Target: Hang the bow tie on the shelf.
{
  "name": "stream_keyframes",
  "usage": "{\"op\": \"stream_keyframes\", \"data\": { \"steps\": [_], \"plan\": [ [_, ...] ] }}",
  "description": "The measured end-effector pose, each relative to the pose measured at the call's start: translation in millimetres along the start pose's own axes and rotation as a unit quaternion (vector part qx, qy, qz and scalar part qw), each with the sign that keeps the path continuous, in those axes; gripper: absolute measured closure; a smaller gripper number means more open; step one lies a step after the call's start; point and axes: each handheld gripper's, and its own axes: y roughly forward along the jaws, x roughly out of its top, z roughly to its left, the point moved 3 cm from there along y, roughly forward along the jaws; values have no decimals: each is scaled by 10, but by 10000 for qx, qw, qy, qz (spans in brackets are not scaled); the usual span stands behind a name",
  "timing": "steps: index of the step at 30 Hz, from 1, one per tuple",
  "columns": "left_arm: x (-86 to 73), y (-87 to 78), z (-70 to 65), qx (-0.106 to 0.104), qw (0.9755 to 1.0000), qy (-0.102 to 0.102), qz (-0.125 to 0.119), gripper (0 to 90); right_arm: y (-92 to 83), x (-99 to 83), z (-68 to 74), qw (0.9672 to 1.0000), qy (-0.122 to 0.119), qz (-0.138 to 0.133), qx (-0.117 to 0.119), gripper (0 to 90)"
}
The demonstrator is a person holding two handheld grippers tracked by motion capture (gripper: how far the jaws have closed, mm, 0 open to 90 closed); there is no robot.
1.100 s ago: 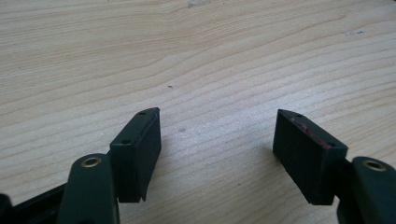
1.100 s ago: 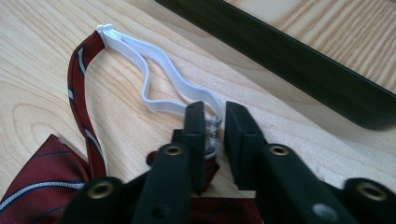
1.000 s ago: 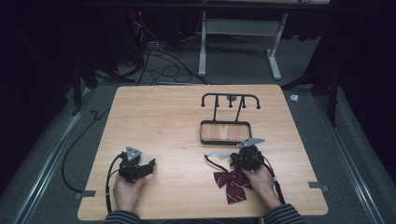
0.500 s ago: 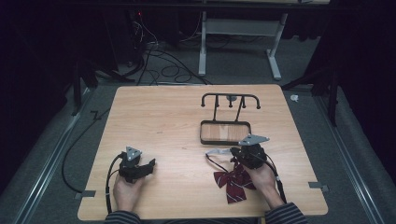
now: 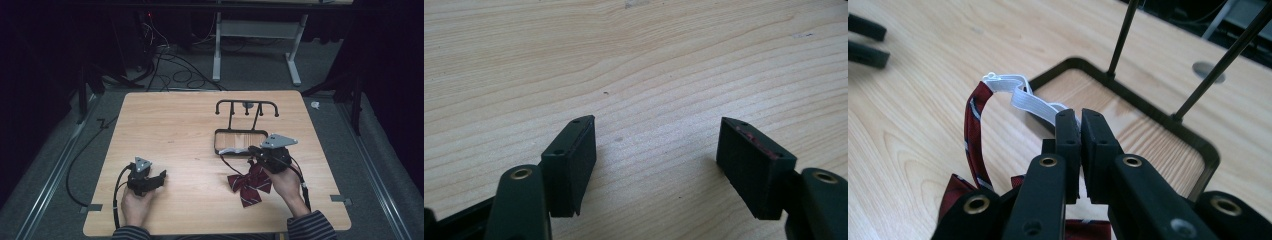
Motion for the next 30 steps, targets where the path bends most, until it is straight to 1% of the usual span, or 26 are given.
{"op": "stream_keyframes", "data": {
  "steps": [4,17,18,21,23,30],
  "plan": [
    [0,0,0,1,10000,-1,-1,328,-63,100,-25,9999,-69,-117,-67,888],
    [0,0,-1,2,10000,1,1,328,-230,338,-95,9986,-236,-429,-196,889],
    [0,0,-1,1,10000,3,3,328,-246,362,-102,9986,-210,-444,-215,889],
    [0,0,-1,5,10000,5,3,328,-273,416,-132,9981,-230,-508,-263,889],
    [0,0,-1,3,10000,4,3,328,-286,442,-145,9981,-214,-496,-281,889],
    [0,-1,-2,14,10000,22,14,328,-342,549,-191,9972,-263,-617,-334,890]
  ]
}}
